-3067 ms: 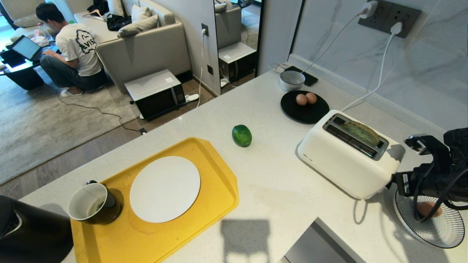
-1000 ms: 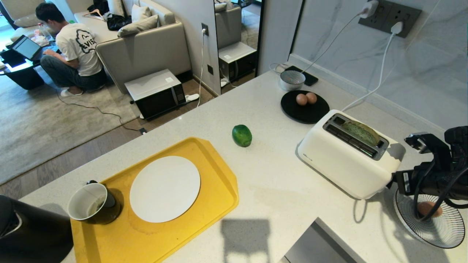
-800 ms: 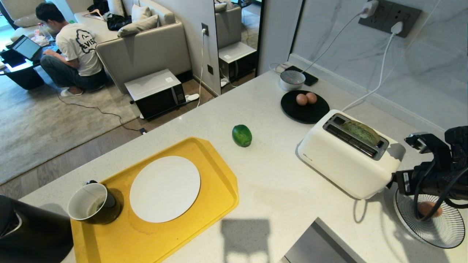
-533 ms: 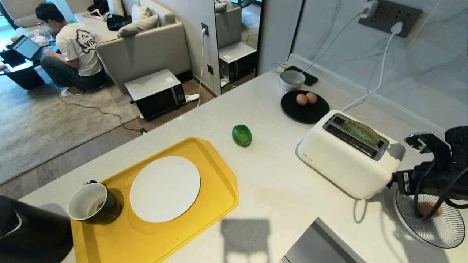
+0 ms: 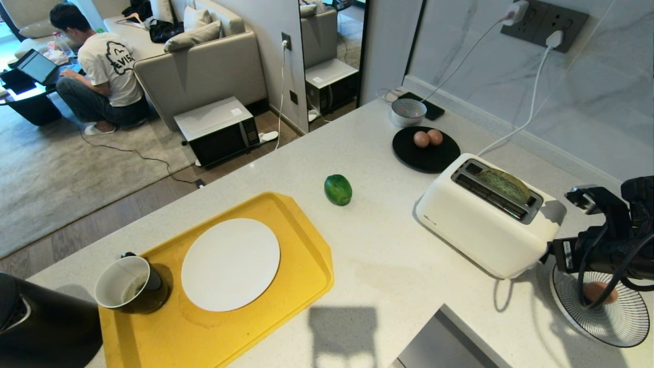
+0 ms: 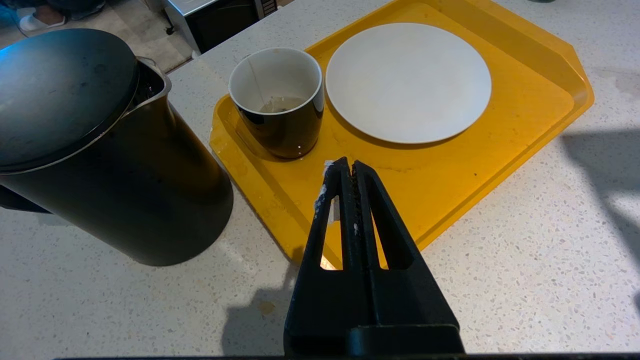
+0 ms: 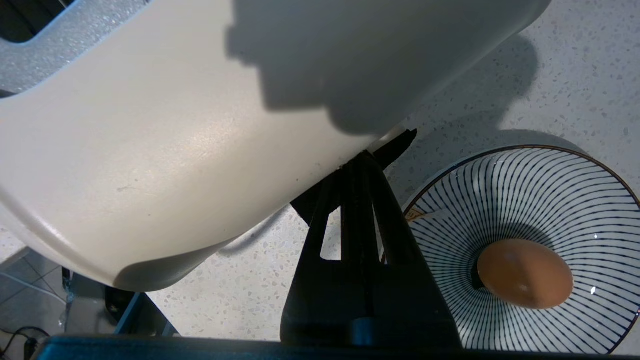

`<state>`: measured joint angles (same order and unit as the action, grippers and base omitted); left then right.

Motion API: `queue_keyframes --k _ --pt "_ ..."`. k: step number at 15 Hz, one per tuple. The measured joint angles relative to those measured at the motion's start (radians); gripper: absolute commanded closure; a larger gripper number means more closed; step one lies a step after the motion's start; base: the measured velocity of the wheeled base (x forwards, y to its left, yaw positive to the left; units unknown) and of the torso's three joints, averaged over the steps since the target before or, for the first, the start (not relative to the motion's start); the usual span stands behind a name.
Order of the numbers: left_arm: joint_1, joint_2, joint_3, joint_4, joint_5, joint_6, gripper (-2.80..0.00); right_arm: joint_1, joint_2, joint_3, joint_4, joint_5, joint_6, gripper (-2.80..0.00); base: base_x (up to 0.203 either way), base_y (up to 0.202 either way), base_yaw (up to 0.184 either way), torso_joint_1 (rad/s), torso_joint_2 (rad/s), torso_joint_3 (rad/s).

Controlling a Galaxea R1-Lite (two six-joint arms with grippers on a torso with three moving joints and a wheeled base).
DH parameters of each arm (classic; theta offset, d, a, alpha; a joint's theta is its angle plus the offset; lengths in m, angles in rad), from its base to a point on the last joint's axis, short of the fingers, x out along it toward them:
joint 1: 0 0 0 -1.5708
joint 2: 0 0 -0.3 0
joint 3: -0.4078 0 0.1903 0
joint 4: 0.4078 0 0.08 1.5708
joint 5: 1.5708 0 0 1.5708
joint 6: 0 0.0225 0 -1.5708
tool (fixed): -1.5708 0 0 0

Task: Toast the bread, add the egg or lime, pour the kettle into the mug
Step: Use a bread toaster

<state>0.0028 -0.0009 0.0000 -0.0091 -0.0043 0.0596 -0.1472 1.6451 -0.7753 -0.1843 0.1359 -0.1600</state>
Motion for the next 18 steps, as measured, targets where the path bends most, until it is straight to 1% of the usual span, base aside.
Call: queue_keyframes --k 18 --pt "0.000 0.000 0.000 0.000 0.000 0.000 0.00 0.000 0.006 0.000 0.001 0.001 0.002 0.00 0.000 0.000 0.000 0.000 0.00 0.000"
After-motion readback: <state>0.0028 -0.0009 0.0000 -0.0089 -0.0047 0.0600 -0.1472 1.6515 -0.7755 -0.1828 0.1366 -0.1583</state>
